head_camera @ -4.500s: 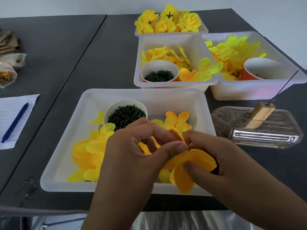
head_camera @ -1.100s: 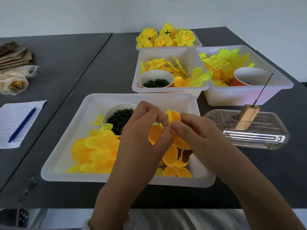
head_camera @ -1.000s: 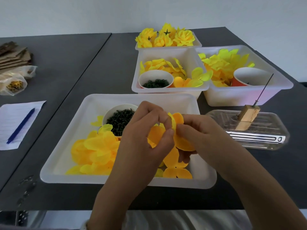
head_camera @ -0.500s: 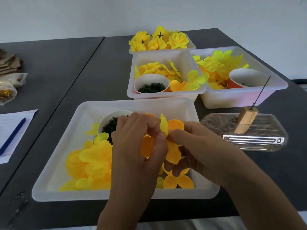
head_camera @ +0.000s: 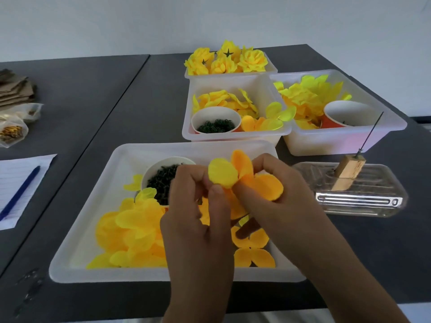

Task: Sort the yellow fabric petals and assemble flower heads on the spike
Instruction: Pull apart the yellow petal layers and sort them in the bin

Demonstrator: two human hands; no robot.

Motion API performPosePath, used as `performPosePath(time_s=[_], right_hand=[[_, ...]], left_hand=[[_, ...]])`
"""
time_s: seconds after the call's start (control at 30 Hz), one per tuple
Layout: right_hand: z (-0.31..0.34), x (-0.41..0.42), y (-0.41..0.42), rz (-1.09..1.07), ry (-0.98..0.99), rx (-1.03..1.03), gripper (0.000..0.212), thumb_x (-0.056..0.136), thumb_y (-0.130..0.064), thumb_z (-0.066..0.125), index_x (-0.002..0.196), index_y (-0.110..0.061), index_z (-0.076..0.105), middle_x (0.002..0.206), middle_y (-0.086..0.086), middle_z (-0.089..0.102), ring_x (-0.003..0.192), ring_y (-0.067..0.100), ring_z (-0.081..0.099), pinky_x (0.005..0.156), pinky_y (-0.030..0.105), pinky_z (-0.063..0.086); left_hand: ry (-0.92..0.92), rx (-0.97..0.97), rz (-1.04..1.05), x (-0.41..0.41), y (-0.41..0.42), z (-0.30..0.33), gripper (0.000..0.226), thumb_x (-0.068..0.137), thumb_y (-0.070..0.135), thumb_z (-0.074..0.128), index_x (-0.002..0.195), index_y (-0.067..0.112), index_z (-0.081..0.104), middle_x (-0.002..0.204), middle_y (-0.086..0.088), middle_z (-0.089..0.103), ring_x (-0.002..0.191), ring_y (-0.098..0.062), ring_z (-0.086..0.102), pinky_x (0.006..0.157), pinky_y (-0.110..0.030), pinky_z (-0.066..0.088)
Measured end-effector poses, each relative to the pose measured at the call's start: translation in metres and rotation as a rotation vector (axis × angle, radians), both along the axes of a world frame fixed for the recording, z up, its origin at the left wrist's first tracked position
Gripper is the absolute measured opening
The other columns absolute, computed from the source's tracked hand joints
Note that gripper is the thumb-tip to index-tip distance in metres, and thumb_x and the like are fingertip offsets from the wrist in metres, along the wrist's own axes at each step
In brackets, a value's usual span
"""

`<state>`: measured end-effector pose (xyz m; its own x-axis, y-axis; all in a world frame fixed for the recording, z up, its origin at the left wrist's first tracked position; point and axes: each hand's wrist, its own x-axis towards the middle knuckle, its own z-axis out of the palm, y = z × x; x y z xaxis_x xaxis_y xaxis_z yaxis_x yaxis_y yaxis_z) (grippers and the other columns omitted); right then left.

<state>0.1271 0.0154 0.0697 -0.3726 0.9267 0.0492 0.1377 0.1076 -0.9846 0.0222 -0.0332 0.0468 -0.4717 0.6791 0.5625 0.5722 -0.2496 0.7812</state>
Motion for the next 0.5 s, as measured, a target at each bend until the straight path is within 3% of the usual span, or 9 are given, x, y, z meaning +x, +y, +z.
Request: performPosePath(time_s=[0.2,0.3,0.4,0.47,0.5], right_hand=[[0.0020,0.0014,-0.0001,-0.014,0.021,0.033,0.010,0.093,-0.012,0.055,0.084,-0.009,0.059,0.064,0.012,0.067,0.049,0.025,0.066,0.045,0.034,0.056],[-0.0001,0.0045,0.0006,-0.097,0.002,0.087,0.011,0.092,-0.010,0.053,0.082,-0.008,0.057,0.058,0.008,0.066,0.043,0.022,0.064,0.041,0.030,0.054],[-0.0024,0.0037,-0.0014,-0.175,-0.075,0.174,0.012,0.089,-0.016,0.055,0.077,-0.015,0.055,0.057,0.004,0.063,0.043,0.017,0.062,0.040,0.025,0.051],[-0.0056,0.0017,-0.0033,-0.222,-0.155,0.254,0.013,0.088,-0.022,0.057,0.075,-0.021,0.053,0.060,0.003,0.058,0.052,0.020,0.061,0.043,0.032,0.053],[-0.0071,0.0005,-0.0044,-0.235,-0.208,0.310,0.015,0.088,-0.026,0.057,0.075,-0.023,0.050,0.060,0.000,0.056,0.056,0.021,0.059,0.046,0.035,0.052]], left_hand=[[-0.103,0.056,-0.005,0.0038,-0.0038,0.0029,0.012,0.093,0.007,0.045,0.084,0.015,0.048,0.075,0.001,0.055,0.063,-0.014,0.052,0.048,-0.015,0.039],[-0.219,0.048,-0.021,0.0069,-0.0028,0.0010,0.011,0.091,0.008,0.044,0.083,0.013,0.048,0.073,-0.003,0.055,0.063,-0.018,0.052,0.050,-0.012,0.041],[-0.294,-0.007,-0.068,0.0070,-0.0003,-0.0020,0.014,0.095,0.007,0.044,0.083,0.012,0.050,0.071,-0.002,0.056,0.063,-0.017,0.054,0.055,-0.023,0.051],[-0.289,-0.064,-0.101,0.0088,0.0005,-0.0017,0.017,0.096,0.006,0.047,0.081,0.014,0.052,0.068,-0.001,0.057,0.062,-0.016,0.055,0.060,-0.033,0.054],[-0.274,-0.080,-0.114,0.0099,-0.0001,-0.0005,0.017,0.095,0.010,0.049,0.080,0.017,0.053,0.066,0.002,0.058,0.061,-0.013,0.056,0.059,-0.032,0.054]])
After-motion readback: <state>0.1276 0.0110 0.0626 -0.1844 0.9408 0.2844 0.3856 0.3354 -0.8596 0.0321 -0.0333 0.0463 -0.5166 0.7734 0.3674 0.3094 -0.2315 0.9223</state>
